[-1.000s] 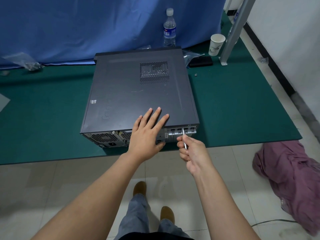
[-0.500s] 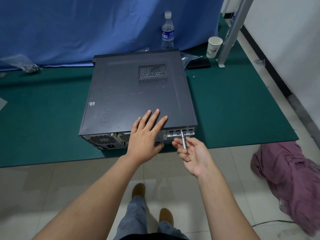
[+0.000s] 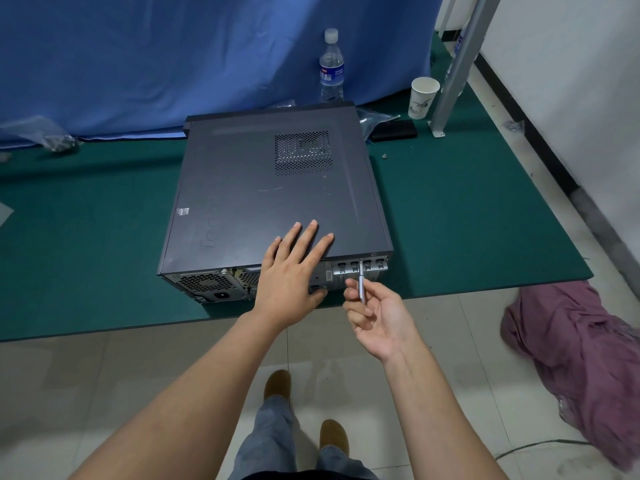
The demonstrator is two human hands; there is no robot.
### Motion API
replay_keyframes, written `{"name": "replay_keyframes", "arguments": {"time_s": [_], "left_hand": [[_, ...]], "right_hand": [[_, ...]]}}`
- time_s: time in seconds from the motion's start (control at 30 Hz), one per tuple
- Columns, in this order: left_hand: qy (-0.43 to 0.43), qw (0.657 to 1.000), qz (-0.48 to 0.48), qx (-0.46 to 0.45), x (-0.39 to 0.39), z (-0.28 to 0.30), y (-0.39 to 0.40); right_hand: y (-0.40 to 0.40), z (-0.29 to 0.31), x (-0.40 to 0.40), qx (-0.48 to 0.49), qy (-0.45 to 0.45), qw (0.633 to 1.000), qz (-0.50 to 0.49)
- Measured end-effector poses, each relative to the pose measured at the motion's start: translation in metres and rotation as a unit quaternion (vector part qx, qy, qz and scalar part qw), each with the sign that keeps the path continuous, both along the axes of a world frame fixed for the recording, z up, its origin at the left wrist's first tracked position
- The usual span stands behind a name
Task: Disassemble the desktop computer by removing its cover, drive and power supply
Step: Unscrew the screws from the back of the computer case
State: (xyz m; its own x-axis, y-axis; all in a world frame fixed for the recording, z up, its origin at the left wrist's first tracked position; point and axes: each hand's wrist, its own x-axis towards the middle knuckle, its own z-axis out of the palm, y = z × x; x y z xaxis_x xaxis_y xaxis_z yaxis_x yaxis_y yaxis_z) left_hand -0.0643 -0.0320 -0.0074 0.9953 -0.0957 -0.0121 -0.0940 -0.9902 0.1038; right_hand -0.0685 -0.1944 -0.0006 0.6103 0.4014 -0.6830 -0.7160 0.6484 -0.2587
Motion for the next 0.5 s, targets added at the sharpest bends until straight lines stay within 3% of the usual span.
{"name": "replay_keyframes", "arguments": {"time_s": [0.13,0.2,0.37,0.5], "left_hand": [[0.003,1.0,-0.002,-0.003,0.0,-0.001,0.0],[0.002,1.0,-0.003,-0.004,0.0,-0.001,0.0],[0.001,1.0,-0.003,-0.002,0.001,-0.002,0.0],[0.0,1.0,-0.001,0.005,0.001,-0.003,0.0]], "right_hand": [[0.002,-0.002,-0.001,-0.133,-0.031,0.99,0.014],[0.003,-0.002,-0.001,-0.156,-0.035,0.987,0.018],[-0.005,0.0,0.0,-0.09,-0.003,0.996,0.027],[-0.008,-0.002,0.0,-0.091,-0.002,0.995,0.031]]}}
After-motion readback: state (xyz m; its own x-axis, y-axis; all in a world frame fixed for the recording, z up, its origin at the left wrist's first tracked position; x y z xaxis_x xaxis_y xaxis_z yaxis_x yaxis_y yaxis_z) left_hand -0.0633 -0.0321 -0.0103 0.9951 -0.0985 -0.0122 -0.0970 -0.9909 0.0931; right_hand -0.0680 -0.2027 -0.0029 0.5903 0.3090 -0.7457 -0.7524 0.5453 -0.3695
